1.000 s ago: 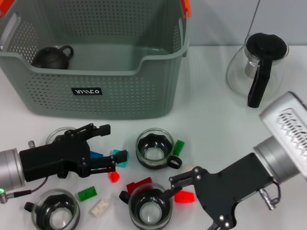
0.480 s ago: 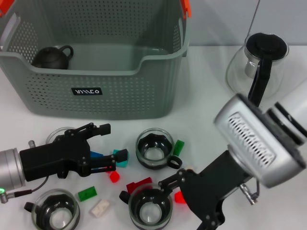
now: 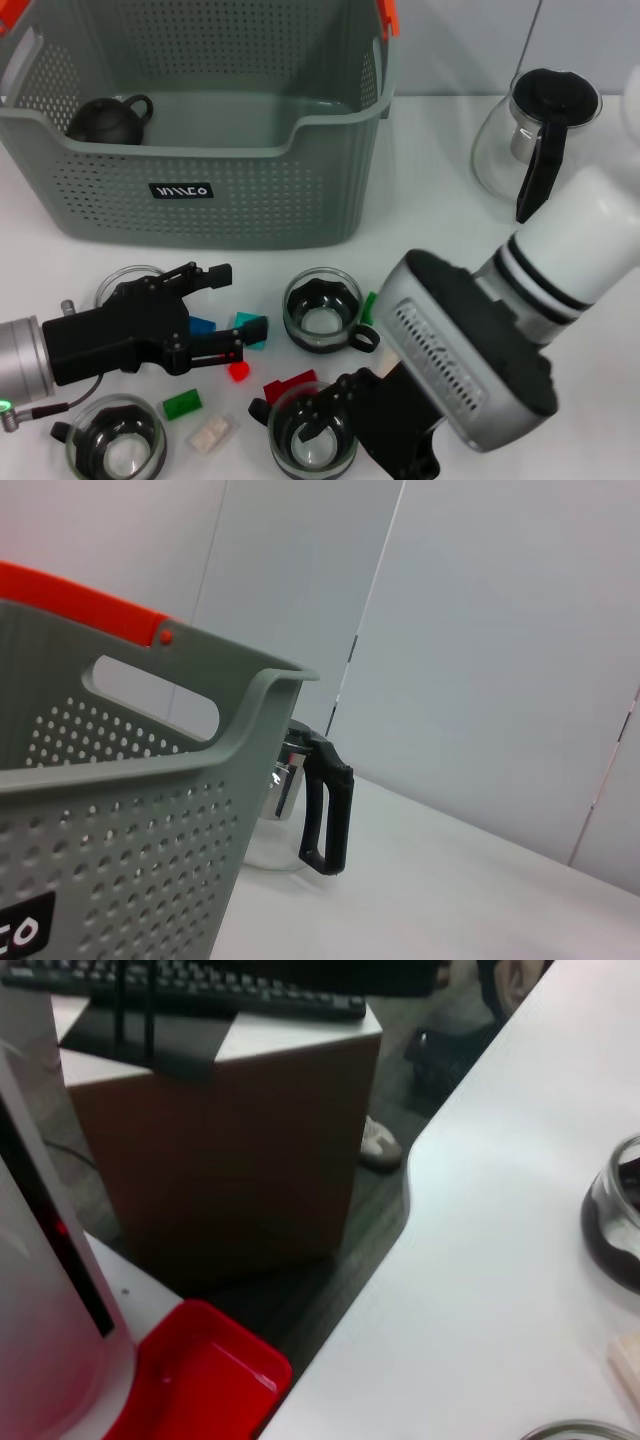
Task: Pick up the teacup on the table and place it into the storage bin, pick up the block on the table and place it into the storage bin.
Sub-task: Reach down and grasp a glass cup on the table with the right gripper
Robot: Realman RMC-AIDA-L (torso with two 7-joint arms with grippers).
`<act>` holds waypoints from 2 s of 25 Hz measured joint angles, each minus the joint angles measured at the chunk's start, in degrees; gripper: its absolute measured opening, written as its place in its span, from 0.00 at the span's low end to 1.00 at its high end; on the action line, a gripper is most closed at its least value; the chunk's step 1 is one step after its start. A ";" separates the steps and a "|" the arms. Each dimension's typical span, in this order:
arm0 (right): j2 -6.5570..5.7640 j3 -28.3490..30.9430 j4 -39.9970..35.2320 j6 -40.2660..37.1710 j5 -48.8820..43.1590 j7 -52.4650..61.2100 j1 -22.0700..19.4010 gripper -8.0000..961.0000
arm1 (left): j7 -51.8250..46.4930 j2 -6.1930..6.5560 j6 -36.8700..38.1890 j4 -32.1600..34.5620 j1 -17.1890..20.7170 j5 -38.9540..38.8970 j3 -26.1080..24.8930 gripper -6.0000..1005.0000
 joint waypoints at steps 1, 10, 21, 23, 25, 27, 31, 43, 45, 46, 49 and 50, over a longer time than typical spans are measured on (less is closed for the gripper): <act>-0.02 -0.93 -0.44 0.64 -0.04 0.59 0.00 0.98 | 0.01 -0.02 0.00 0.00 0.04 0.00 0.01 0.91; 0.05 -6.02 -2.64 4.33 -2.82 6.13 0.60 0.98 | 0.07 -0.03 -0.38 0.00 0.17 0.00 -0.07 0.91; 0.16 -9.87 -3.45 7.25 -4.19 7.24 1.17 0.98 | 0.14 -0.03 -0.80 0.00 0.15 0.01 -0.09 0.91; 0.16 -10.67 -3.49 7.57 -4.66 7.79 1.48 0.98 | 0.14 -0.03 -0.80 0.00 0.16 0.01 -0.09 0.91; 0.21 -11.59 -3.54 8.13 -5.37 8.86 1.80 0.98 | 0.14 -0.03 -0.80 0.00 0.18 0.01 -0.09 0.91; 0.25 -12.51 -3.69 8.71 -5.92 9.79 2.08 0.98 | 0.14 -0.03 -0.80 0.00 0.22 0.01 -0.09 0.91; 0.25 -13.59 -4.47 9.01 -6.10 10.19 2.10 0.98 | 0.14 -0.03 -0.80 0.00 0.34 0.01 -0.09 0.91; 0.24 -15.11 -4.92 10.01 -6.18 11.48 2.29 0.97 | 0.14 -0.03 -0.43 0.27 0.55 0.01 -0.09 0.90; 0.24 -15.15 -4.96 10.07 -6.18 11.69 2.30 0.96 | 0.14 -0.03 -0.38 0.32 0.56 0.01 -0.09 0.90; 0.24 -15.17 -4.99 10.07 -6.18 11.71 2.31 0.95 | 0.14 -0.03 -0.33 0.34 0.56 0.01 -0.09 0.90; 0.24 -15.18 -5.00 10.08 -6.18 11.72 2.32 0.94 | 0.14 -0.01 -0.12 0.37 0.53 0.00 -0.09 0.90; 0.24 -15.18 -5.00 10.08 -6.18 11.72 2.34 0.93 | 0.14 0.02 -0.05 0.39 0.53 0.00 -0.09 0.90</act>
